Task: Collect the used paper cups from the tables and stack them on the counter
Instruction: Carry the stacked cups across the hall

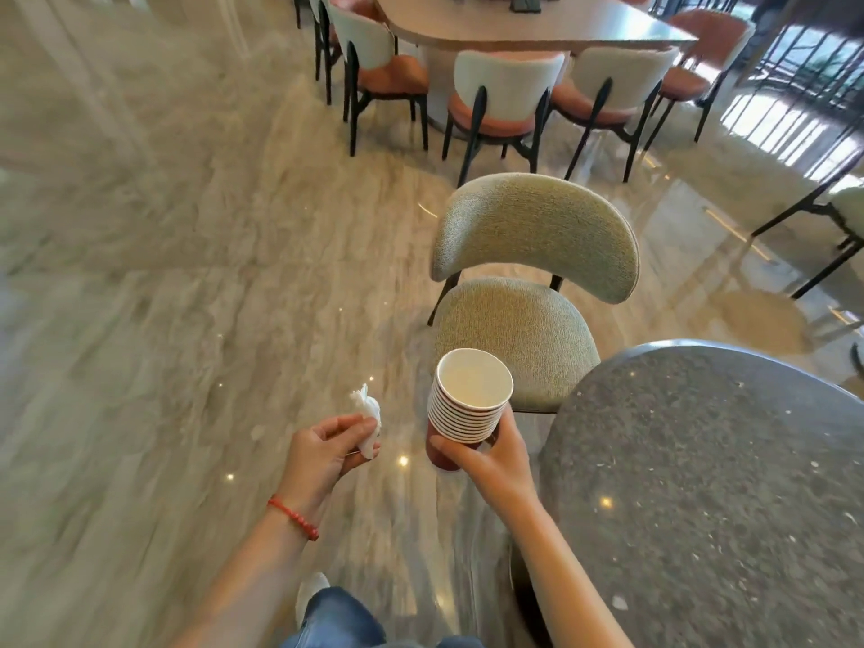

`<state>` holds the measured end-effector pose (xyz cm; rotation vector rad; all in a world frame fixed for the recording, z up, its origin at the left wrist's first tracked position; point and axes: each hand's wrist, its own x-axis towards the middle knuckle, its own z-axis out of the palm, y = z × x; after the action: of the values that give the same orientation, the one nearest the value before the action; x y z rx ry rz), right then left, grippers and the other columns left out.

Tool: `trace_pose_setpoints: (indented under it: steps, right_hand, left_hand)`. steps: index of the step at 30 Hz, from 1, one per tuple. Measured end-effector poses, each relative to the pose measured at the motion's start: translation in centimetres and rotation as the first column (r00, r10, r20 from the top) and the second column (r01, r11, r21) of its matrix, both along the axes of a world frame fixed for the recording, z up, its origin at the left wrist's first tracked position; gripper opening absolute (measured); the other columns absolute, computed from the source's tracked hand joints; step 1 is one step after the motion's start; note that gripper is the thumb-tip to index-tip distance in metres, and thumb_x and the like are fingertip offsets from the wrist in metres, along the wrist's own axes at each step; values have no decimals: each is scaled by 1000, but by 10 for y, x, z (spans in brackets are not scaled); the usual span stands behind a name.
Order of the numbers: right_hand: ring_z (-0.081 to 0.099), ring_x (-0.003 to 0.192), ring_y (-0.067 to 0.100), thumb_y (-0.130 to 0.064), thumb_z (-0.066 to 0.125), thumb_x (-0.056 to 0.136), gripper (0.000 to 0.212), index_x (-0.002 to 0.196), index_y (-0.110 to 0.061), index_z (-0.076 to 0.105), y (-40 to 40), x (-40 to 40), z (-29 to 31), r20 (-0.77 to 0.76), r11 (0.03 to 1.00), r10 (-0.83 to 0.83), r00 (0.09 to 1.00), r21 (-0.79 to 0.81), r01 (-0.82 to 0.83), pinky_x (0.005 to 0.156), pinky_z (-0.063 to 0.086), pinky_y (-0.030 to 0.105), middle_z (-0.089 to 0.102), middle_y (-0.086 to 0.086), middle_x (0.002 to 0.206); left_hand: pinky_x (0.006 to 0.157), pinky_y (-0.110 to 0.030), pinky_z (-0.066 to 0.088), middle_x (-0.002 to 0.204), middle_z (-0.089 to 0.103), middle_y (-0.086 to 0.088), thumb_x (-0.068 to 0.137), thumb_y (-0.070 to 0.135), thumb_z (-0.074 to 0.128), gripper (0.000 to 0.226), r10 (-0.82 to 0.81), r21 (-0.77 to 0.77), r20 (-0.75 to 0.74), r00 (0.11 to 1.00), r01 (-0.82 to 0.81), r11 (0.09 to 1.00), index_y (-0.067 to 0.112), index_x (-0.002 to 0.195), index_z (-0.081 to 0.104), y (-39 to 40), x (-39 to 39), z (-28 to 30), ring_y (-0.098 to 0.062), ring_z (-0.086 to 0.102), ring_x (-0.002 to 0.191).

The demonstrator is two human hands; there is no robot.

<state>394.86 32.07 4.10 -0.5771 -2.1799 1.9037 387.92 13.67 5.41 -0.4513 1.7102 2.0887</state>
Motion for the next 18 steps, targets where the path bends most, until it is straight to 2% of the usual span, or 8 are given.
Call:
trace_pose_setpoints:
  steps: [5, 10, 13, 18]
  right_hand:
    - [62, 77, -9, -5, 85, 59, 57, 100, -29, 54, -71, -59, -5, -23, 998, 45, 999, -31, -46, 56, 47, 8, 68, -15, 86]
    - [60, 88, -9, -17, 87, 58, 62, 104, -37, 51, -140, -125, -19, 1, 993, 113, 994, -24, -113, 64, 48, 8, 67, -23, 92]
    - [59, 89, -10, -28, 87, 54, 63, 103, -43, 50, -169, -154, -19, 28, 989, 150, 988, 16, -150, 68, 47, 7, 66, -28, 94]
    - [60, 86, -9, -21, 87, 57, 57, 98, -41, 52, -191, -198, -22, 51, 980, 200, 978, 5, -201, 66, 47, 8, 65, -31, 93]
  left_hand:
    - [52, -19, 54, 74, 64, -17, 79, -1, 64, 13, 52, -4, -26, 998, -52, 999, -7, 90, 63, -70, -53, 4, -11, 65, 53]
    - [50, -18, 53, 59, 67, -7, 79, -1, 64, 2, 131, -17, -53, 990, -132, 991, -2, 80, 65, -139, -109, -6, -11, 64, 49]
    - [51, -19, 53, 59, 69, -4, 79, 0, 65, 3, 170, -9, -53, 984, -170, 985, -2, 81, 67, -171, -133, -6, -12, 65, 51]
    - [52, -18, 53, 59, 68, -5, 79, 2, 66, 3, 231, -21, -50, 972, -233, 972, 1, 77, 68, -201, -166, -10, -13, 65, 54]
